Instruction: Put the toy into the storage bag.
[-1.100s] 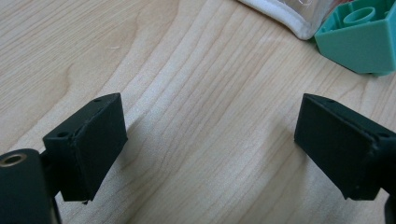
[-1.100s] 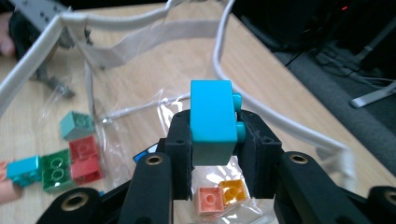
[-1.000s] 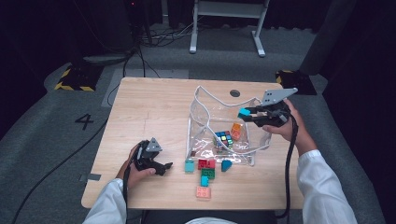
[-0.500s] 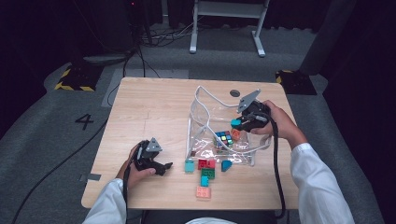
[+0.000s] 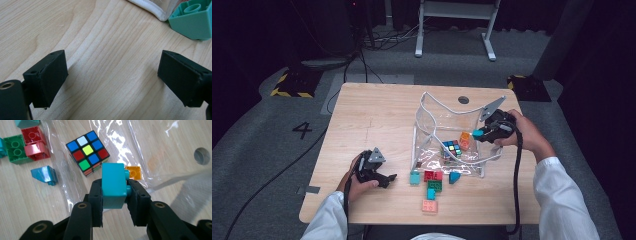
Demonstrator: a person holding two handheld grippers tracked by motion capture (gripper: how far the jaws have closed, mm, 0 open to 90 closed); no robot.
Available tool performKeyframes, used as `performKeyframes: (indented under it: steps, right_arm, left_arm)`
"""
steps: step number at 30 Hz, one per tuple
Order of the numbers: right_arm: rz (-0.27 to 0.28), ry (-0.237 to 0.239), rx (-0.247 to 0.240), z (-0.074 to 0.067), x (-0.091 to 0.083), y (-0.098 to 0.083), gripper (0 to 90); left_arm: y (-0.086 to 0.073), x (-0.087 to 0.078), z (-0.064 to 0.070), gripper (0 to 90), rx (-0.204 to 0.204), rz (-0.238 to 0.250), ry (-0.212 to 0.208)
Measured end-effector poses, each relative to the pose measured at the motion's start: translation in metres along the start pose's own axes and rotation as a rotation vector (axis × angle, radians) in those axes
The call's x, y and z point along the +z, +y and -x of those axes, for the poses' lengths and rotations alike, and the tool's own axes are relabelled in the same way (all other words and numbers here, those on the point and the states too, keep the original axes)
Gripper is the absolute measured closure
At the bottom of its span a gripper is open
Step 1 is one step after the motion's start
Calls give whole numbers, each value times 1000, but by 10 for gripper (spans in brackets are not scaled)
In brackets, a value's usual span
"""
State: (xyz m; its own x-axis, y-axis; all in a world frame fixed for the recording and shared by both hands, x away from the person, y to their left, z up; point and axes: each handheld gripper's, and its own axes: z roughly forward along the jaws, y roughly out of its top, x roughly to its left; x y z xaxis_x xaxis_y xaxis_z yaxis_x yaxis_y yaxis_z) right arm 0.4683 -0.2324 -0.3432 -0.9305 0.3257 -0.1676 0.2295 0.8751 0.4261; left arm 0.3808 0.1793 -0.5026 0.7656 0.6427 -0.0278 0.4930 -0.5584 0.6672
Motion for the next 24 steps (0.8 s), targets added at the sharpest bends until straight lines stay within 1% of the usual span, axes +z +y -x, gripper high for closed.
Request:
performKeyframes:
  steps: [3, 4, 6, 8, 9, 12, 14, 15, 16, 17, 18, 19, 21, 22, 23, 24]
  right_arm:
    - [4, -14, 3, 1, -4, -4, 675]
    - [12, -11, 9, 1, -4, -6, 675]
    - [7, -17, 3, 2, -6, -8, 674]
    - [22, -15, 11, 3, -6, -10, 671]
    - [32, -10, 14, 3, -6, -12, 662]
    - [58, -22, 19, 3, -7, -15, 601]
    - [83, -14, 26, 1, -9, -17, 579]
    - [71, -28, 33, 0, -11, -17, 565]
    - [86, -37, 25, 0, -12, -18, 553]
    - [111, -36, 21, 0, -13, -20, 542]
    - [123, -31, 23, -1, -15, -21, 523]
    - [135, -37, 27, -2, -17, -22, 507]
    - [176, -41, 41, -3, -22, -26, 489]
    - [180, -45, 67, -5, -25, -27, 471]
    - [205, -60, 47, -4, -26, -29, 448]
    - [215, -71, 56, -6, -29, -31, 431]
  left_arm:
    - [0, 0, 0, 93, 1, -1, 0]
    - [0, 0, 0, 93, 0, 0, 0]
    - [0, 0, 0, 93, 0, 0, 0]
    - [0, 0, 0, 93, 1, -2, 1]
    - [0, 0, 0, 93, 0, 0, 0]
    - [0, 0, 0, 93, 0, -1, 0]
    - [0, 0, 0, 93, 0, 0, 0]
    - [0, 0, 0, 93, 0, 0, 0]
    - [0, 0, 0, 93, 0, -1, 0]
    - [0, 0, 0, 93, 0, -1, 0]
    - [0, 0, 0, 93, 1, -1, 0]
    - [0, 0, 0, 93, 0, 0, 0]
    - [0, 0, 0, 93, 0, 0, 0]
    - [0, 0, 0, 93, 0, 0, 0]
    - [0, 0, 0, 93, 1, -1, 1]
    - [0, 0, 0, 93, 0, 0, 0]
